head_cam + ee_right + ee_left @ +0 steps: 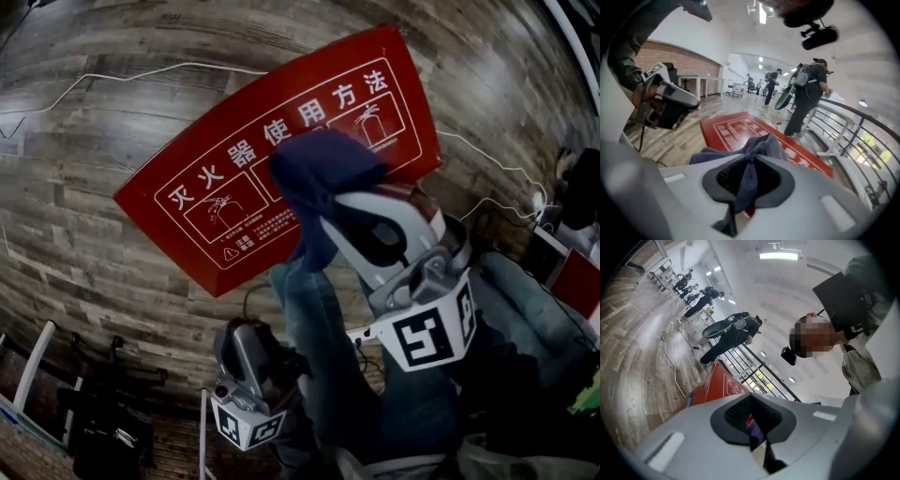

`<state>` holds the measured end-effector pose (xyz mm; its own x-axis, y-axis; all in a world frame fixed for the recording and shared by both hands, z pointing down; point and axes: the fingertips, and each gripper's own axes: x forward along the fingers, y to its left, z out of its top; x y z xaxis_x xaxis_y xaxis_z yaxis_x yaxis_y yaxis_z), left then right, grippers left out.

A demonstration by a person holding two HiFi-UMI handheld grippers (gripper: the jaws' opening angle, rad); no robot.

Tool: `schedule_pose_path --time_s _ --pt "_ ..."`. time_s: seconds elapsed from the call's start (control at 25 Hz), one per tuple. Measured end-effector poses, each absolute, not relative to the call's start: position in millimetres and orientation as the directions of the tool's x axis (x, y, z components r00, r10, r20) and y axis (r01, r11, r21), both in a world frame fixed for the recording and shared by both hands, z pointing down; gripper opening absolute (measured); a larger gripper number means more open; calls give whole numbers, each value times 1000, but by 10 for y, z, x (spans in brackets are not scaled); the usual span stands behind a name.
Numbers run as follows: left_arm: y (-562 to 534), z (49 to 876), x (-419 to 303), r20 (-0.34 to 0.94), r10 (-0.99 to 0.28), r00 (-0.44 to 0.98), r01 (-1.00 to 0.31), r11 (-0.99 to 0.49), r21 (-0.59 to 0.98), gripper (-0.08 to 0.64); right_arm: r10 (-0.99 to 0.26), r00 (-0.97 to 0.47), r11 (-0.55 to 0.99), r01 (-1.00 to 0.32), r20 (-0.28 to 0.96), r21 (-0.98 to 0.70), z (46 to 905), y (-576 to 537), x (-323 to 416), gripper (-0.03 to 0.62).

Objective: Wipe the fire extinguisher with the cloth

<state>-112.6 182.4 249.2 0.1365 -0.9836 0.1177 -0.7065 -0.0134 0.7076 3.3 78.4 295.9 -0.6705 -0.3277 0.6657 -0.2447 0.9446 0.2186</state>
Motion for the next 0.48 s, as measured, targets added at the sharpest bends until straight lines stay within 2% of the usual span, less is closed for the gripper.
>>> schedule_pose_path --time_s 0.12,0.24,0.36,0.48 --pt "1876 2505 -1233 123 -983 135 -716 -11 698 6 -206 -736 974 -93 645 205 2963 1294 -427 54" --pt "1995 2521 -1307 127 -984 122 -717 1 697 6 -195 -765 975 -81 614 208 2959 1372 -455 54" --pt "2158 2527 -1349 126 -986 110 -711 11 703 6 -269 -763 957 -145 587 250 2922 1129 -165 54" --pt "2250 2528 -1412 124 -987 100 -707 17 707 6 -415 -668 908 -266 617 323 2934 797 392 54"
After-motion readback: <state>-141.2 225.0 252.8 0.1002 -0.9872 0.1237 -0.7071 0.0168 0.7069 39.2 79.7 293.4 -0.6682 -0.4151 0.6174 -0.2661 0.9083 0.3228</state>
